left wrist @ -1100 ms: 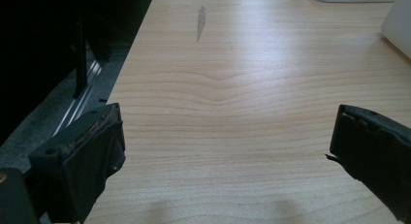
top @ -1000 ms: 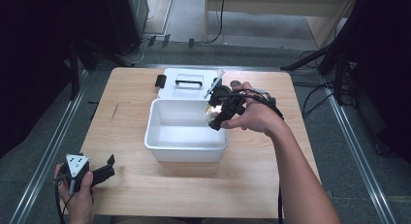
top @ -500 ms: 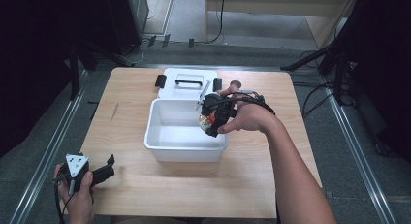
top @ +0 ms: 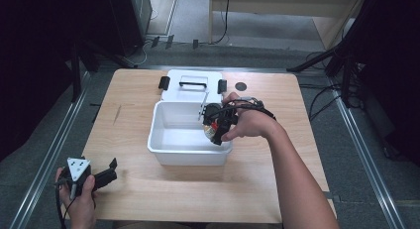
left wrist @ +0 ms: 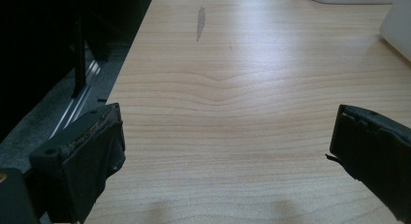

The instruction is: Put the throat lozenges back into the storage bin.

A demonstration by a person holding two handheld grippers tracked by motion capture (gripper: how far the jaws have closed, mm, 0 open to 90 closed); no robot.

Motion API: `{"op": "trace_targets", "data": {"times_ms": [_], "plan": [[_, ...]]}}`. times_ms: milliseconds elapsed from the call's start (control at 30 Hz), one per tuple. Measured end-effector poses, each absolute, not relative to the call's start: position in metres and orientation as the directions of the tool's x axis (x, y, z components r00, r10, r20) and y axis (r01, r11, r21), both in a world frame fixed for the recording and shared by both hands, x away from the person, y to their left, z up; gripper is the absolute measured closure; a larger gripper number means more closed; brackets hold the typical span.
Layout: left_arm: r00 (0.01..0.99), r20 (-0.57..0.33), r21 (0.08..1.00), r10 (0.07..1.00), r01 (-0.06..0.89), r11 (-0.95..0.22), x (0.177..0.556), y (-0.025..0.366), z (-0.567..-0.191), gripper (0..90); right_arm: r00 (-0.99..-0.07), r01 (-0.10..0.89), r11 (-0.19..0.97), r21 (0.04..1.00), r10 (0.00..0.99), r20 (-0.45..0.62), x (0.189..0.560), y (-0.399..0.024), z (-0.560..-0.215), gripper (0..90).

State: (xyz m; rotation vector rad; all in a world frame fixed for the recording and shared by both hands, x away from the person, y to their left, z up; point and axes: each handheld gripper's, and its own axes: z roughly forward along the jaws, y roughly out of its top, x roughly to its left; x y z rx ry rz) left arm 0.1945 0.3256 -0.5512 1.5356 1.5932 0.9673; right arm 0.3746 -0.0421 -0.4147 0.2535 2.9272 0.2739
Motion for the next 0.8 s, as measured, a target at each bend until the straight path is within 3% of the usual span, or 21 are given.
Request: {"op": "trace_targets", "data": {"times_ms": [500, 800], "plan": [[-0.038, 0.006, 0.884, 0.999, 0.468, 0.012, 0.195, 0.326, -0.551, 0.0, -0.964, 0.164, 0.981, 0.104, 0.182, -0.196, 0.375, -0.031, -0.433, 20.8], [-0.036, 0.004, 0.884, 0.999, 0.467, 0.013, 0.195, 0.326, -0.551, 0.0, -0.953, 0.21, 0.972, 0.108, 0.229, -0.201, 0.379, -0.03, -0.437, 17.5]]}}
